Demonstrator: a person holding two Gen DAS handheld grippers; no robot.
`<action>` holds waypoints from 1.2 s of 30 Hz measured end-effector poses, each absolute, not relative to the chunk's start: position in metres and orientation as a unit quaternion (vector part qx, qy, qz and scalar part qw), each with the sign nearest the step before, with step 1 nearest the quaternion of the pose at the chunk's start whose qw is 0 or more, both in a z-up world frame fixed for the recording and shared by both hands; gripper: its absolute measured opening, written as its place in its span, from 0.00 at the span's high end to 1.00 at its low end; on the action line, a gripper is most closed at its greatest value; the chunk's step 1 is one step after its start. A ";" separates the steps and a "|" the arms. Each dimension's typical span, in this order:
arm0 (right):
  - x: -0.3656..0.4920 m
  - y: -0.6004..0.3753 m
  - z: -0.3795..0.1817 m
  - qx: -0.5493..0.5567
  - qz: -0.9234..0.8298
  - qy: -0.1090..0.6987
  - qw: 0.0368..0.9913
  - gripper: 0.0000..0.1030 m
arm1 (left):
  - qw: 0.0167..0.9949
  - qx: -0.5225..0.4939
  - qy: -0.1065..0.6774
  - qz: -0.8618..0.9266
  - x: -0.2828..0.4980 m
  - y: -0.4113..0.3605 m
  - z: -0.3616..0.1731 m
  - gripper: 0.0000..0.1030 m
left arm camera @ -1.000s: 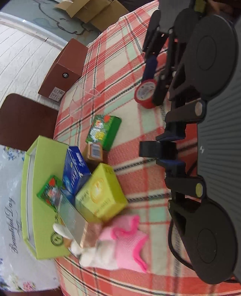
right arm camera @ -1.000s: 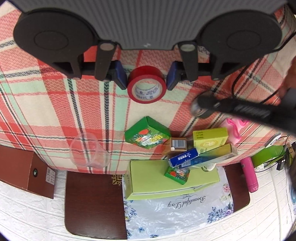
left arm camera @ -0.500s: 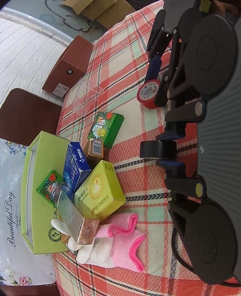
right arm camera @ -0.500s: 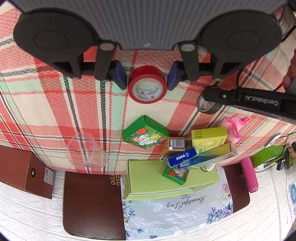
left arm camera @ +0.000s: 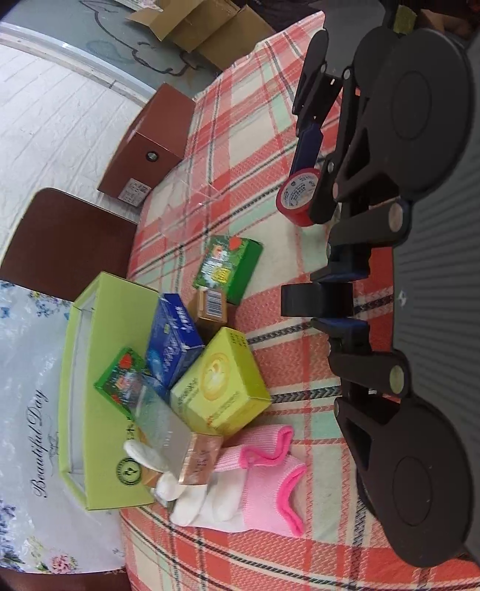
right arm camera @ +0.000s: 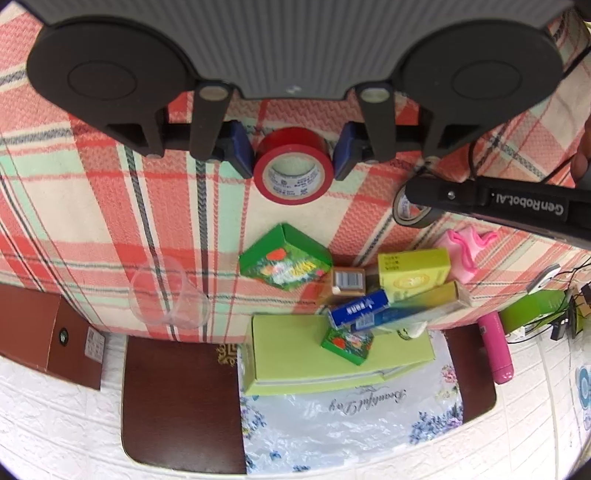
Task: Organize objects
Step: 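Carry both tape rolls into the lime-green box and open both tools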
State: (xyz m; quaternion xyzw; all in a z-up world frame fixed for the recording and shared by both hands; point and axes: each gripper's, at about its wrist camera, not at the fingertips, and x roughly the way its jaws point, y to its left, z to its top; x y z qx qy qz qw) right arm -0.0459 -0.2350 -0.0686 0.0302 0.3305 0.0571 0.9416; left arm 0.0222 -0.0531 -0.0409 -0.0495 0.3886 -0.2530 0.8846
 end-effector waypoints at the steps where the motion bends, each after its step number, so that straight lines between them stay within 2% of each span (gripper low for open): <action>1: -0.046 -0.235 -0.065 0.031 0.060 0.325 0.943 0.55 | 0.886 -0.051 0.383 -0.256 0.022 -0.052 -0.036 0.82; 11: -0.015 -0.240 -0.026 0.069 0.071 0.262 0.960 0.56 | 0.911 -0.061 0.321 -0.251 0.045 -0.039 0.008 0.82; 21: 0.063 -0.233 0.006 0.044 0.085 0.217 0.971 0.56 | 0.930 -0.079 0.278 -0.228 0.100 -0.025 0.042 0.82; 28: 0.140 -0.235 0.015 0.029 0.084 0.222 0.971 0.56 | 0.932 -0.107 0.283 -0.198 0.163 -0.021 0.048 0.82; 36: 0.228 -0.229 -0.008 0.021 0.080 0.286 0.955 0.56 | 0.929 -0.113 0.304 -0.180 0.230 -0.030 0.044 0.82</action>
